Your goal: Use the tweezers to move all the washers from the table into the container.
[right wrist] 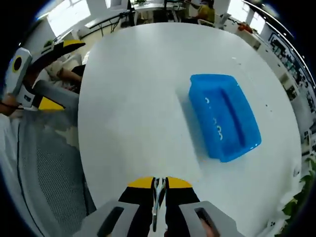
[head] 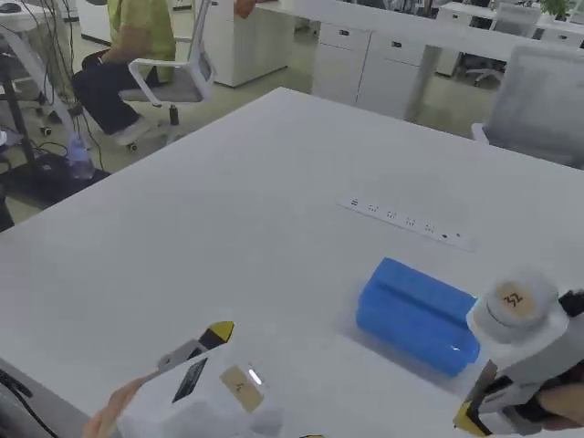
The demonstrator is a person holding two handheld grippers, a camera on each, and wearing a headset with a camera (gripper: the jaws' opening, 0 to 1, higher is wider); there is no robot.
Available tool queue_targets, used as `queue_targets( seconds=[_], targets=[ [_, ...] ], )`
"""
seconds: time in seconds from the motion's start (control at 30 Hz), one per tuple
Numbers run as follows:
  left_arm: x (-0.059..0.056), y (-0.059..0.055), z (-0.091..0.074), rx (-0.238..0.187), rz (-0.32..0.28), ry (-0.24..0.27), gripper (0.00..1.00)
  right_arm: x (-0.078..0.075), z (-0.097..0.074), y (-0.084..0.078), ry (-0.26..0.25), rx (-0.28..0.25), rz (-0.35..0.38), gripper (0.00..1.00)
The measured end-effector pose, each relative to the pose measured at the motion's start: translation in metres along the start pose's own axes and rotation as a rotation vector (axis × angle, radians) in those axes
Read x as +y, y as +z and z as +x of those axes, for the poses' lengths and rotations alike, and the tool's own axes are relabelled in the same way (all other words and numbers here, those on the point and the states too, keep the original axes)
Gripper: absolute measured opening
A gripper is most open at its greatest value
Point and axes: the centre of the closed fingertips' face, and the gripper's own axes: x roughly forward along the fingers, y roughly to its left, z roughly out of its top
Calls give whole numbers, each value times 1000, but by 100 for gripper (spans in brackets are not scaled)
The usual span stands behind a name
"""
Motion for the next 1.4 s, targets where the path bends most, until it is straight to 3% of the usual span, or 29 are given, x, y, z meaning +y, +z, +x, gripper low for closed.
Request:
queue_targets(
  seconds=[0.17, 0.4, 0.53, 0.67, 0.93, 0.97, 1.13, 1.33, 1.4],
  targets=[
    [8, 0, -15, -3, -43, 26, 84, 13, 18, -4, 23, 47, -37, 4],
    [25, 4, -25, -18, -85, 72, 84, 19, 32, 0, 30, 85, -87, 4],
    [33, 6, -27, -28, -129, 91, 83, 23, 39, 6, 34, 83, -107, 5],
    [35, 4, -29, -22, -133, 105, 83, 22, 44, 14, 28, 66, -125, 5],
    [37, -2, -34, -11, -161, 122, 82, 33, 57, 14, 33, 86, -190, 5],
    [37, -2, -34, -11, -164, 124, 82, 30, 56, 19, 3, 79, -250, 4],
    [35, -6, -35, -1, -175, 122, 82, 31, 55, 19, 15, 91, -252, 5],
    [29, -2, -30, 8, -162, 74, 84, 34, 55, 18, -1, 64, -295, 7],
    [23, -1, -27, 18, -175, 26, 86, 34, 51, 21, -21, 11, -250, 11]
  ],
)
